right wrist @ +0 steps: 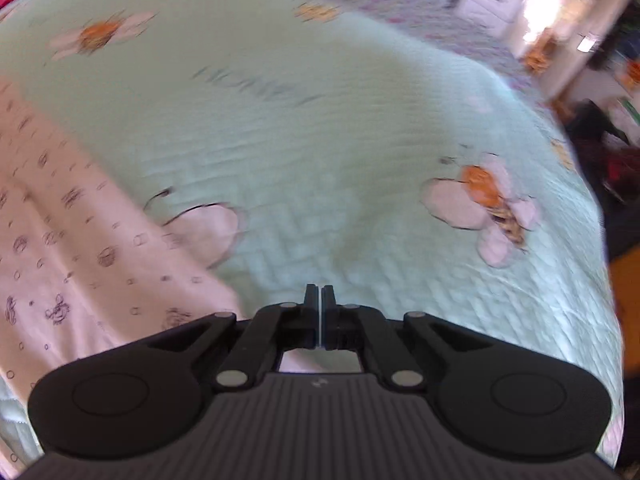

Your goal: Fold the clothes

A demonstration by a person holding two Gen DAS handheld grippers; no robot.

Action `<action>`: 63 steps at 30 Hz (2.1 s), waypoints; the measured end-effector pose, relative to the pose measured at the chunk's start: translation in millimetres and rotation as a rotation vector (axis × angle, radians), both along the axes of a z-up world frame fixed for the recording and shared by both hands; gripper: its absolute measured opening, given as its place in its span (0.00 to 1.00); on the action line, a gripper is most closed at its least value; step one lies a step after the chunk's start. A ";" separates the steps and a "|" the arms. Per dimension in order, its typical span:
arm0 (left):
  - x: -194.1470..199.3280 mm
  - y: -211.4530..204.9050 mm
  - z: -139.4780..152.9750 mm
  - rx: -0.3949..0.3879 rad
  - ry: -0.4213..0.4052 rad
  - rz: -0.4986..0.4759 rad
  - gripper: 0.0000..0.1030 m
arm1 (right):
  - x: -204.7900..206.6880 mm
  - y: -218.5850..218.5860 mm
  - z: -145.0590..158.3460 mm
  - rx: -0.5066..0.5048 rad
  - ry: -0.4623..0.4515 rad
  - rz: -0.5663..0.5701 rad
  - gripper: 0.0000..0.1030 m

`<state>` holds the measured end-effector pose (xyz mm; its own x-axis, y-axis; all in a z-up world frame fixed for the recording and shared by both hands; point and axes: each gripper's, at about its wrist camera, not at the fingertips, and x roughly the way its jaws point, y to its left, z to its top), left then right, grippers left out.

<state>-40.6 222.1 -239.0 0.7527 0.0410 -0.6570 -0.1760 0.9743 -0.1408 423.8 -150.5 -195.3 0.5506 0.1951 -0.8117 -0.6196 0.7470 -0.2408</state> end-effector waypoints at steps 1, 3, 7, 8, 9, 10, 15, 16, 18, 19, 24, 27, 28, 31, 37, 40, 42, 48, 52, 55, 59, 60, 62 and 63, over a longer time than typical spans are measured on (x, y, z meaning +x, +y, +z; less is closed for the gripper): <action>-0.1 -0.2 0.1 0.001 0.000 0.001 0.70 | -3.9 -9.3 2.7 0.011 0.001 -0.006 0.09; -0.4 -1.0 0.5 0.002 0.001 0.003 0.70 | -14.1 -28.2 5.2 0.019 -0.002 -0.023 0.26; 0.5 -3.6 0.1 0.016 0.006 0.007 0.70 | -26.1 -58.3 0.4 0.058 0.050 -0.030 0.30; 1.2 -4.7 0.3 0.021 0.010 0.009 0.70 | -24.2 -60.1 -4.8 0.025 0.041 -0.035 0.35; 2.0 -5.8 0.5 0.027 0.015 0.011 0.70 | -21.9 -61.7 -10.2 -0.007 0.033 -0.040 0.39; 2.9 -6.8 1.0 0.032 0.020 0.014 0.70 | -18.4 -62.8 -16.2 -0.034 0.034 -0.048 0.39; 7.1 -10.7 3.7 0.049 0.047 0.027 0.70 | 14.1 -82.5 -24.2 -0.059 -0.002 -0.183 0.01; 7.3 -10.9 3.8 0.050 0.049 0.028 0.70 | 16.7 -90.5 -19.9 -0.064 -0.055 -0.239 0.01; 7.7 -11.3 3.9 0.052 0.052 0.031 0.70 | 8.7 -110.5 -8.9 0.005 -0.075 -0.295 0.07; 7.9 -11.5 4.0 0.053 0.053 0.032 0.70 | 4.7 -120.6 -3.4 0.040 -0.085 -0.324 0.11; 8.6 -11.2 5.1 0.048 0.054 0.038 0.70 | -57.2 -151.6 10.9 0.178 -0.057 -0.246 0.33; 8.2 -11.2 9.7 0.039 0.049 0.045 0.70 | -77.3 -169.2 7.6 0.190 -0.041 -0.272 0.34; 7.9 -11.4 11.9 0.038 0.045 0.047 0.70 | -79.4 -176.0 5.6 0.187 -0.042 -0.297 0.34; 7.2 -12.3 18.5 0.037 0.034 0.054 0.70 | -75.2 -201.5 1.1 0.193 -0.053 -0.413 0.43; 14.5 -23.4 21.0 0.060 0.056 0.034 0.70 | -48.6 -262.4 -13.6 0.366 -0.008 -0.624 0.52; 19.7 -31.4 20.0 0.072 0.076 0.014 0.70 | -38.6 -266.4 -28.2 0.504 0.060 -0.633 0.47; 22.0 -36.7 19.9 0.081 0.083 0.000 0.70 | -31.7 -263.6 -36.2 0.572 0.090 -0.634 0.21; 24.6 -42.2 20.9 0.099 0.089 -0.010 0.70 | -28.9 -253.0 -8.7 0.618 -0.055 -0.634 0.03; 25.6 -42.9 18.5 0.079 0.089 -0.004 0.70 | -39.7 -248.4 5.8 0.608 -0.084 -0.591 0.34; 22.4 -47.6 19.9 0.080 0.084 -0.020 0.70 | -51.7 -257.3 -4.3 0.591 -0.062 -0.640 0.46; 22.0 -47.2 23.6 0.087 0.077 -0.021 0.70 | -71.8 -277.0 -17.9 0.704 -0.048 -0.688 0.47; 22.6 -48.0 23.4 0.087 0.081 -0.020 0.70 | -73.4 -279.3 -21.2 0.712 -0.045 -0.696 0.47; 23.9 -49.9 22.8 0.089 0.089 -0.018 0.70 | -67.3 -278.3 -25.3 0.706 -0.040 -0.705 0.47; 24.4 -51.7 23.0 0.092 0.091 -0.020 0.70 | -63.6 -277.4 -27.8 0.703 -0.035 -0.708 0.47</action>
